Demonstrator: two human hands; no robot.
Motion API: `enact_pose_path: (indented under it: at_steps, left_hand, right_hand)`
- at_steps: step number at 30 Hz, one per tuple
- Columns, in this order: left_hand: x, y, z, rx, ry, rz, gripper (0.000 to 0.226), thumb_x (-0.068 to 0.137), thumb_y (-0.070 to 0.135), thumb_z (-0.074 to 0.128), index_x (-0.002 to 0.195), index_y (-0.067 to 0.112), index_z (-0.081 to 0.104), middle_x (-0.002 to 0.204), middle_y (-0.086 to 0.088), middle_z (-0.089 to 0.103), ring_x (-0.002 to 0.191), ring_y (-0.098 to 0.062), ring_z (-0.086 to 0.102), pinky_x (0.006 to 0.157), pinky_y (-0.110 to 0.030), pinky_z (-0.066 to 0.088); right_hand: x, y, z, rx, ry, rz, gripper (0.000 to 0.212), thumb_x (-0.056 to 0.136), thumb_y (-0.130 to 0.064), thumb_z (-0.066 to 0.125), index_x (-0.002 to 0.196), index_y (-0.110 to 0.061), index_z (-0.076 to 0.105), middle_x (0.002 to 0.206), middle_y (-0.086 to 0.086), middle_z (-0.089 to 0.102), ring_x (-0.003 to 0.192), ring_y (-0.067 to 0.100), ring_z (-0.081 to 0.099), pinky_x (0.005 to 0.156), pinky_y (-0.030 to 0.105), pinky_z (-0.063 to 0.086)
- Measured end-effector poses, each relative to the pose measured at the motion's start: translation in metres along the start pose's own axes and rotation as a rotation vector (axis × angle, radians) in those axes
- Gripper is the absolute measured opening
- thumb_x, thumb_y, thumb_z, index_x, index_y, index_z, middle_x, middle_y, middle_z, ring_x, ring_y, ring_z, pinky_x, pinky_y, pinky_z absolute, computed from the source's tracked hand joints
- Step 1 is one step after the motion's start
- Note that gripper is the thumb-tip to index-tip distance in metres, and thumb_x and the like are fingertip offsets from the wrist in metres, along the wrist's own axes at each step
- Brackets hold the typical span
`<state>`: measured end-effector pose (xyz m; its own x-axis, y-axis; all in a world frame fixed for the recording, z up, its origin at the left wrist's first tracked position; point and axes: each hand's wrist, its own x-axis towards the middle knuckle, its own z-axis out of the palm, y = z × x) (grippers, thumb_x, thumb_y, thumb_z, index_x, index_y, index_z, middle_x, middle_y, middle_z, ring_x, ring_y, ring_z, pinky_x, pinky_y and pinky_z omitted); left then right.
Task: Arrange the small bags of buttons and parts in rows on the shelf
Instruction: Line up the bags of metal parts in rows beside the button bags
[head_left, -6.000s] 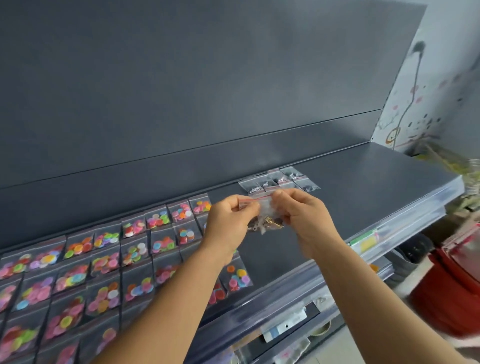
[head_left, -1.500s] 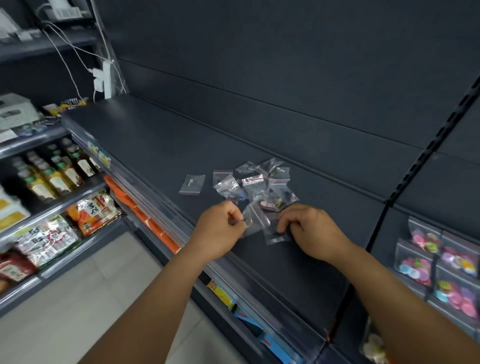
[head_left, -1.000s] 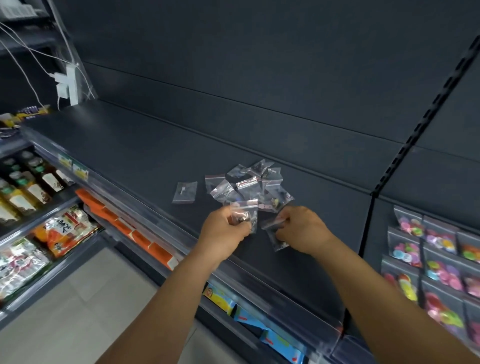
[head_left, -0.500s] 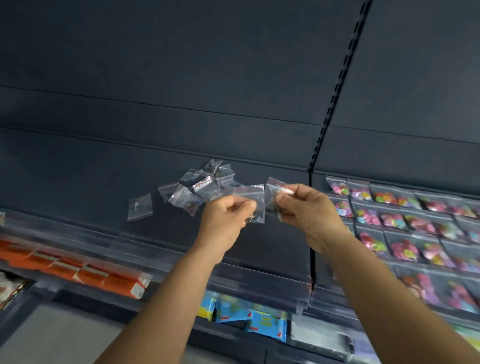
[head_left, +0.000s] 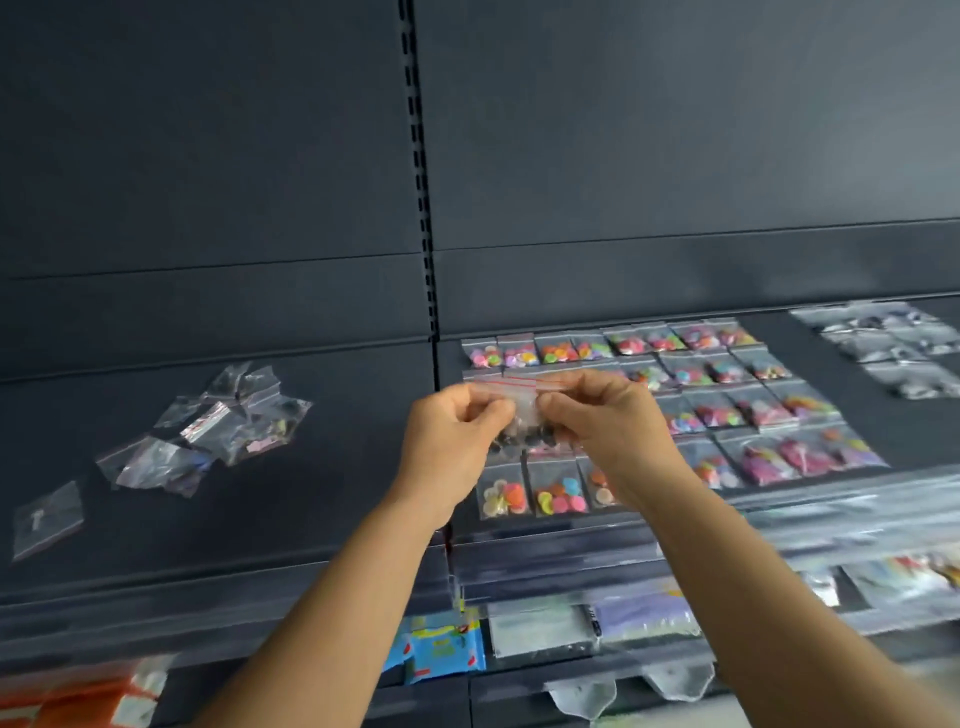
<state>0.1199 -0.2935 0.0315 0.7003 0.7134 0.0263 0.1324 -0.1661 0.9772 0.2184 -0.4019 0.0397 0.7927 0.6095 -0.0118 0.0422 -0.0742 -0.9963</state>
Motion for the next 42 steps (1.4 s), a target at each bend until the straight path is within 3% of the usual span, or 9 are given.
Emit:
enact_pose_path:
  at_steps: [4, 8, 12, 15, 19, 22, 32, 38, 42]
  left_hand:
    - [-0.001, 0.019, 0.058, -0.048, -0.029, 0.003, 0.005, 0.086, 0.017, 0.064, 0.085, 0.017, 0.069, 0.08, 0.002, 0.073, 0.077, -0.009, 0.067, 0.069, -0.021, 0.049]
    - [-0.005, 0.037, 0.128, -0.055, -0.054, -0.008, 0.007, 0.087, 0.022, 0.063, 0.09, 0.018, 0.069, 0.087, 0.005, 0.071, 0.083, -0.007, 0.064, 0.068, -0.019, 0.045]
    - [-0.009, 0.052, 0.198, -0.083, -0.074, -0.034, 0.011, 0.086, 0.02, 0.063, 0.09, 0.013, 0.07, 0.087, -0.002, 0.073, 0.086, -0.014, 0.067, 0.074, -0.024, 0.05]
    - [-0.012, 0.061, 0.243, -0.097, -0.071, -0.031, 0.012, 0.086, 0.019, 0.062, 0.089, 0.011, 0.071, 0.086, -0.003, 0.073, 0.086, -0.014, 0.067, 0.07, -0.021, 0.047]
    - [-0.018, 0.072, 0.29, -0.098, -0.092, -0.016, 0.012, 0.087, 0.019, 0.061, 0.091, 0.013, 0.07, 0.087, 0.001, 0.072, 0.083, -0.009, 0.066, 0.065, -0.018, 0.044]
    - [-0.018, 0.079, 0.317, -0.1, -0.144, 0.005, 0.009, 0.088, 0.017, 0.061, 0.09, 0.014, 0.069, 0.084, 0.001, 0.072, 0.08, -0.011, 0.066, 0.068, -0.02, 0.05]
    - [0.019, 0.087, 0.377, -0.05, -0.28, 0.064, 0.01, 0.088, 0.021, 0.062, 0.091, 0.017, 0.07, 0.084, 0.003, 0.072, 0.083, -0.012, 0.066, 0.075, -0.026, 0.054]
    - [0.041, 0.09, 0.401, -0.008, -0.331, 0.109, 0.007, 0.087, 0.025, 0.064, 0.087, 0.022, 0.07, 0.082, 0.008, 0.071, 0.081, -0.008, 0.065, 0.064, -0.017, 0.048]
    - [0.055, 0.09, 0.416, 0.076, -0.366, 0.18, 0.011, 0.088, 0.023, 0.064, 0.096, 0.02, 0.071, 0.087, 0.009, 0.071, 0.082, -0.006, 0.065, 0.065, -0.017, 0.051]
  right_hand:
    - [0.002, 0.005, -0.063, 0.168, 0.124, -0.002, 0.012, 0.085, -0.007, 0.066, 0.077, -0.016, 0.068, 0.067, -0.002, 0.065, 0.063, 0.012, 0.059, 0.061, 0.024, 0.049]
    - [-0.002, 0.009, -0.13, 0.057, -0.026, 0.054, 0.024, 0.081, -0.008, 0.07, 0.102, -0.017, 0.062, 0.087, -0.001, 0.069, 0.076, 0.012, 0.064, 0.071, 0.025, 0.052]
    - [-0.001, 0.014, -0.2, 0.061, 0.025, 0.08, 0.014, 0.08, 0.0, 0.07, 0.081, -0.012, 0.063, 0.072, 0.002, 0.067, 0.067, 0.015, 0.06, 0.061, 0.024, 0.049]
    - [0.001, 0.017, -0.249, 0.039, 0.042, 0.101, 0.011, 0.079, 0.002, 0.069, 0.086, -0.005, 0.064, 0.076, 0.01, 0.066, 0.069, 0.019, 0.06, 0.061, 0.024, 0.052]
    - [0.001, 0.021, -0.299, -0.044, 0.034, 0.105, 0.006, 0.082, -0.007, 0.069, 0.076, -0.011, 0.069, 0.076, 0.01, 0.067, 0.07, 0.02, 0.058, 0.068, 0.029, 0.05]
    - [0.002, 0.026, -0.324, -0.076, 0.099, 0.069, 0.013, 0.084, -0.022, 0.068, 0.074, -0.016, 0.073, 0.071, 0.002, 0.066, 0.067, 0.015, 0.052, 0.068, 0.03, 0.044]
    - [0.024, 0.029, -0.365, 0.058, 0.357, 0.036, 0.013, 0.084, -0.028, 0.069, 0.075, -0.018, 0.073, 0.065, -0.004, 0.063, 0.065, 0.013, 0.05, 0.064, 0.028, 0.043]
    - [0.049, 0.034, -0.38, 0.022, 0.457, 0.006, 0.014, 0.08, -0.021, 0.071, 0.074, -0.009, 0.069, 0.07, 0.005, 0.068, 0.067, 0.017, 0.057, 0.071, 0.041, 0.05]
    - [0.06, 0.043, -0.397, 0.048, 0.504, 0.035, 0.012, 0.08, -0.017, 0.071, 0.075, -0.006, 0.07, 0.067, 0.006, 0.066, 0.061, 0.016, 0.055, 0.064, 0.034, 0.046]
